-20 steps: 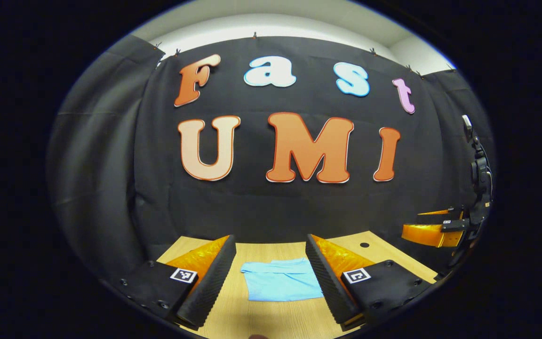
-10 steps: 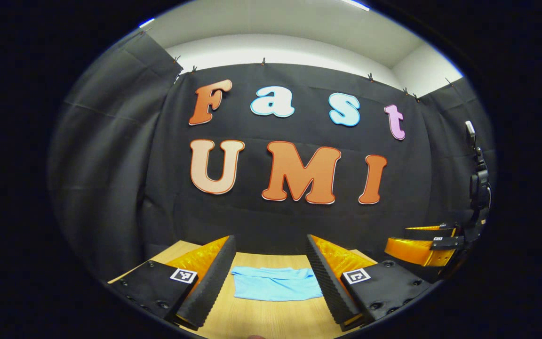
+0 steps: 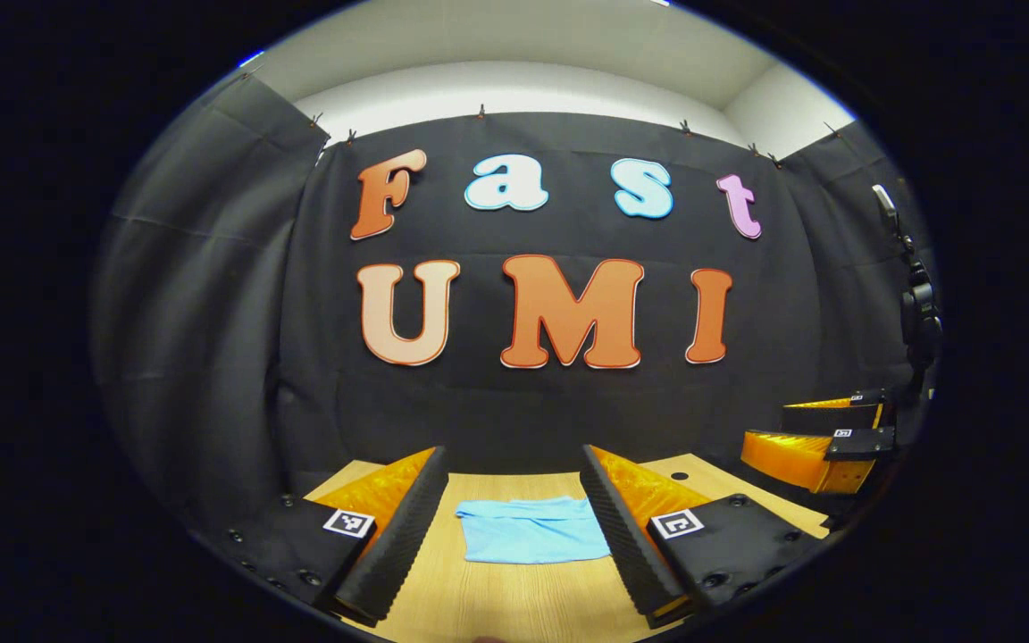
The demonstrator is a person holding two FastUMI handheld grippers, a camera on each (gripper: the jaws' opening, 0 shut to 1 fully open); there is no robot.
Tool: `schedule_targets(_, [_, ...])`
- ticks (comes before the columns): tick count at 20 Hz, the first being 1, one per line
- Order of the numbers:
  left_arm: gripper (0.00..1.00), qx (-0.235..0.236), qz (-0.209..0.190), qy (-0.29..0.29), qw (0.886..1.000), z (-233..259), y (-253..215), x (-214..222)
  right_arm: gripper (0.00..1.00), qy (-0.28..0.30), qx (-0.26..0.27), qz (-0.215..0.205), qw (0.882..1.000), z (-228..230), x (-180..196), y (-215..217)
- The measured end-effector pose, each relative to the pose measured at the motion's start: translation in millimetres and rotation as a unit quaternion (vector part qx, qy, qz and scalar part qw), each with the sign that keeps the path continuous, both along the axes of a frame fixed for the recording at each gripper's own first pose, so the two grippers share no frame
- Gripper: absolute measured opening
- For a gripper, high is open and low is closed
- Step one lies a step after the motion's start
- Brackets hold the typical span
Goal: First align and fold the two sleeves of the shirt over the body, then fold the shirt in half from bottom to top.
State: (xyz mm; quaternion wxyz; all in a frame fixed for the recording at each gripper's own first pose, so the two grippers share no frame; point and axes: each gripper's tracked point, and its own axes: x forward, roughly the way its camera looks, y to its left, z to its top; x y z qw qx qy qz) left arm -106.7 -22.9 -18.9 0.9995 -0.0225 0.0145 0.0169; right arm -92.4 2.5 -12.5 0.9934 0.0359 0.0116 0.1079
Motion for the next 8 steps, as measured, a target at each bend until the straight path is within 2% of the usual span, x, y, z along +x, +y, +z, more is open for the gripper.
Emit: schedule_targets(8, [0.97, 0.029, -0.050, -0.027, 0.998, 9.8, -1.7, 31.9, 0.98, 0.009, 0.006, -0.013, 1.000, 7.7, 22.4, 31.9])
